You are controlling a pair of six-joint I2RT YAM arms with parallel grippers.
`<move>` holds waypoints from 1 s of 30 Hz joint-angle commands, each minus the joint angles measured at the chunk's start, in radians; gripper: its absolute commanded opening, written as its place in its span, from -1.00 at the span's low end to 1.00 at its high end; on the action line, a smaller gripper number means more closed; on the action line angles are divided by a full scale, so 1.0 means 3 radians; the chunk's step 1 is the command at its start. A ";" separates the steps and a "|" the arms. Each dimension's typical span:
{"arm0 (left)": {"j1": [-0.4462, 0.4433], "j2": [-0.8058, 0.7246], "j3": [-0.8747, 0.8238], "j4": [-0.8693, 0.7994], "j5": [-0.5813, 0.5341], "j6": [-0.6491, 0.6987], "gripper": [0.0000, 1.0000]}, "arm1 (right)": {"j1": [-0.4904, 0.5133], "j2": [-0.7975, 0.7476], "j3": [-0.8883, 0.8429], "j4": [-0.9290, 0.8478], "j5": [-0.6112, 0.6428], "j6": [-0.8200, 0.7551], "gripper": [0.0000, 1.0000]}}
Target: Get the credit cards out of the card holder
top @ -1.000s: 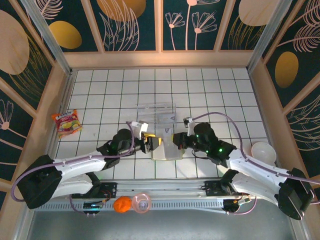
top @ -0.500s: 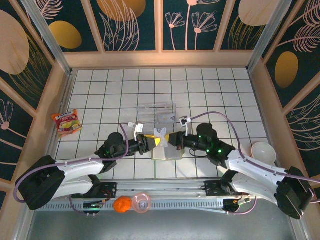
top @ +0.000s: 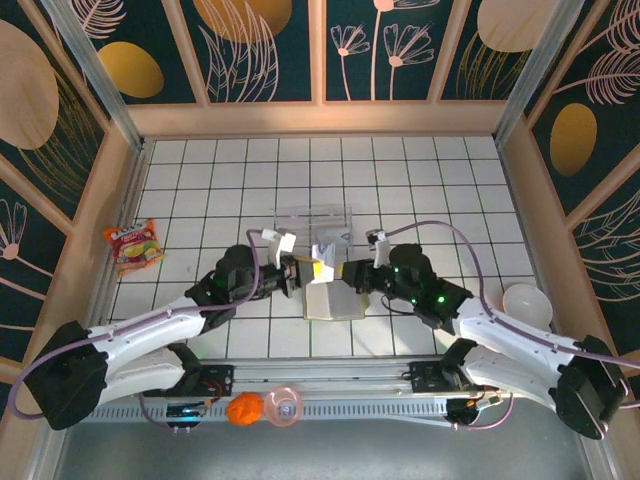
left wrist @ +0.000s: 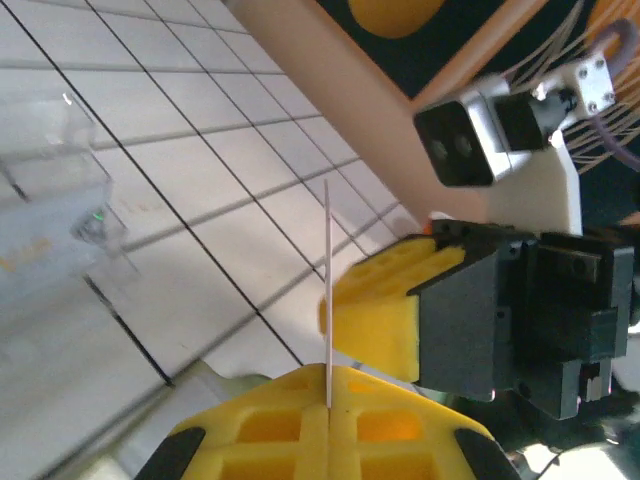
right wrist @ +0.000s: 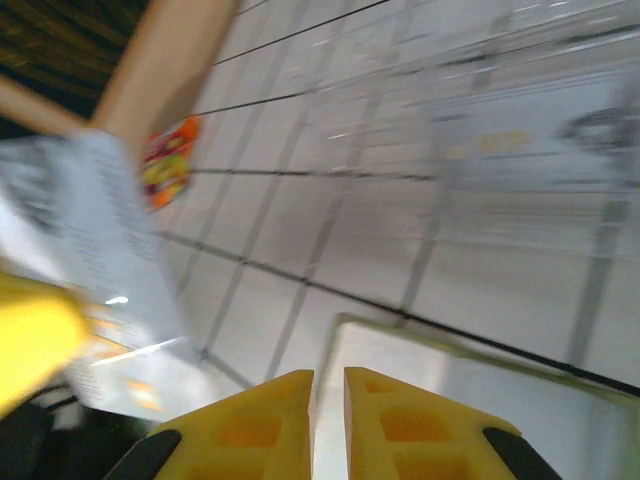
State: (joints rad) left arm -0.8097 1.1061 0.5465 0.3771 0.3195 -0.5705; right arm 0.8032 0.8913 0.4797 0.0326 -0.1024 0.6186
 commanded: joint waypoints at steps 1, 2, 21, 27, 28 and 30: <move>-0.0065 0.0198 0.0373 -0.0976 -0.0341 0.0662 -1.00 | -0.0122 -0.0281 0.0052 -0.0763 0.0583 -0.0083 -0.70; -0.0107 0.0305 0.0539 -0.1183 -0.0388 0.0869 -1.00 | -0.0175 -0.0394 0.0030 -0.0825 0.0594 -0.0083 -0.71; -0.0169 0.2004 0.2895 -0.3398 -0.1709 0.4192 -1.00 | -0.0834 -0.0857 -0.0364 -0.0869 -0.0068 -0.0083 -0.73; -0.0090 0.2367 0.3211 -0.3492 -0.1604 0.4598 -1.00 | -0.0948 -0.0803 -0.0387 -0.0810 -0.0161 -0.0088 -0.73; -0.0089 0.2412 0.3262 -0.3536 -0.1602 0.4664 -1.00 | -0.0959 -0.0790 -0.0392 -0.0800 -0.0174 -0.0091 -0.73; -0.0071 0.2452 0.3347 -0.3574 -0.1570 0.4749 -1.00 | -0.0988 -0.0744 -0.0380 -0.0799 -0.0200 -0.0103 -0.73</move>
State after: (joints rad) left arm -0.8371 1.8271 1.4967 -0.6273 -0.1650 0.7513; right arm 0.5201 0.6559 0.3786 -0.2337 -0.1337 0.6003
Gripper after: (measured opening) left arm 0.052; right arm 0.135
